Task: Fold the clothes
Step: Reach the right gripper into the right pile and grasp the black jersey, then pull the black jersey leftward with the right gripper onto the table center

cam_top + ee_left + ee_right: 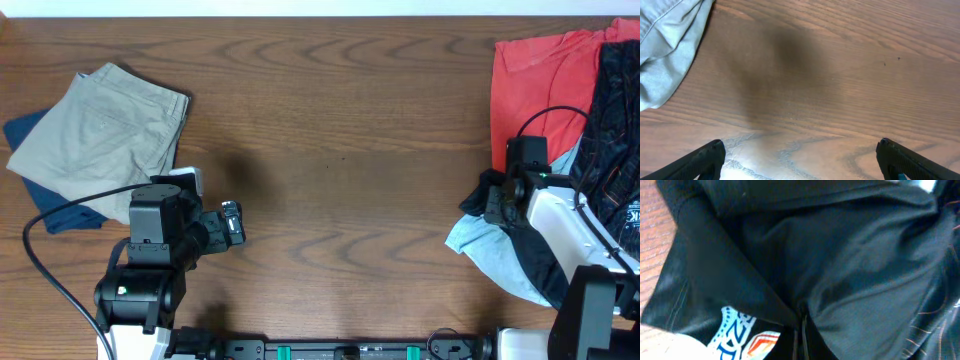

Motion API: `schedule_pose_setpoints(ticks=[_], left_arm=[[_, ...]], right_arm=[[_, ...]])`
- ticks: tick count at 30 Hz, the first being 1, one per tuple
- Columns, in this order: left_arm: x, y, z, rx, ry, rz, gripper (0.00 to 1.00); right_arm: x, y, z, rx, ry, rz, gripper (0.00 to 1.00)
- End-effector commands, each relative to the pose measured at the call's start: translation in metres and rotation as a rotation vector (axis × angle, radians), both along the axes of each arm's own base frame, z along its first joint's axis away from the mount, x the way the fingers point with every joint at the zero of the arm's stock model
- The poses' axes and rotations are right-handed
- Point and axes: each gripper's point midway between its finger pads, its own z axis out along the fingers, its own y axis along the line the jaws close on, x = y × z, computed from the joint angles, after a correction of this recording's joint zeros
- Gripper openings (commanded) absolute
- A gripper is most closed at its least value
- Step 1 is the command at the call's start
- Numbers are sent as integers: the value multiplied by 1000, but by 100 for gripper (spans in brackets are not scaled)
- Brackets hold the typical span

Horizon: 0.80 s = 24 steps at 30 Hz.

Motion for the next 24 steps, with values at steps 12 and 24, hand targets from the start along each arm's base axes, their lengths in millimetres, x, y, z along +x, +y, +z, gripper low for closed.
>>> schedule_pose_setpoints(ticks=[12, 24], left_arm=[[3, -1, 8, -14, -17, 1, 98], [3, -1, 8, -15, -17, 1, 98]], right_arm=[[48, -13, 169, -54, -443, -50, 1], [54, 170, 296, 549, -870, 933, 1]])
